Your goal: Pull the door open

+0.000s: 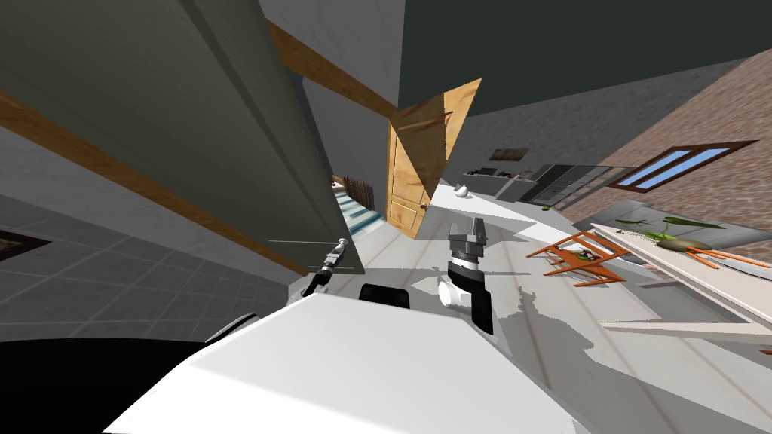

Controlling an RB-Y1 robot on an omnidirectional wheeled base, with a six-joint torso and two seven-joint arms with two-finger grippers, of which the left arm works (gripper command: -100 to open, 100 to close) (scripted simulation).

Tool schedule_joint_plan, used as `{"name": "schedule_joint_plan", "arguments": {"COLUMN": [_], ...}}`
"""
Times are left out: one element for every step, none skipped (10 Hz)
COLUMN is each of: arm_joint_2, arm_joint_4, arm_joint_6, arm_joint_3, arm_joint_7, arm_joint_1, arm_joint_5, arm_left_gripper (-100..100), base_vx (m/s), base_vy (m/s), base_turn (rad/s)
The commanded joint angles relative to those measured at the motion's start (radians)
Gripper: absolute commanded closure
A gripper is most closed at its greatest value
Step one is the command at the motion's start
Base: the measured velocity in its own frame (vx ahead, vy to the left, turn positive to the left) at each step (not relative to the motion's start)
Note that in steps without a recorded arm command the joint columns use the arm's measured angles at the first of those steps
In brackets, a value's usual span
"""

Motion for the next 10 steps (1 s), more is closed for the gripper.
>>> {"name": "schedule_joint_plan", "arguments": {"arm_joint_2": [0.021,0.033,0.042,0.036,0.046,0.052,0.059,0.067,0.075,0.084], "arm_joint_4": [-0.003,-0.006,-0.008,-0.014,-0.005,-0.001,0.003,0.008,0.013,0.019], "arm_joint_6": [-0.031,-0.046,-0.058,-0.041,-0.075,-0.095,-0.117,-0.142,-0.169,-0.197], "arm_joint_3": [-0.020,-0.034,-0.044,-0.038,-0.052,-0.059,-0.067,-0.076,-0.085,-0.095], "arm_joint_7": [0.027,0.043,0.056,0.043,0.058,0.064,0.071,0.079,0.088,0.097], "arm_joint_1": [0.019,0.029,0.037,0.033,0.052,0.062,0.073,0.086,0.100,0.114], "arm_joint_5": [-0.013,-0.022,-0.028,-0.024,-0.034,-0.039,-0.045,-0.052,-0.059,-0.066], "arm_left_gripper": [100,100,100,100,100,100,100,100,100,100], "base_vx": [-0.142,-0.177,-0.190,-0.084,-0.023,-0.014,-0.003,0.000,-0.006,-0.013], "base_vy": [0.041,0.043,0.033,0.010,0.000,0.000,0.002,0.000,0.005,0.008], "base_turn": [-0.039,-0.046,-0.045,-0.011,-0.001,0.008,0.015,0.000,0.004,0.014]}}
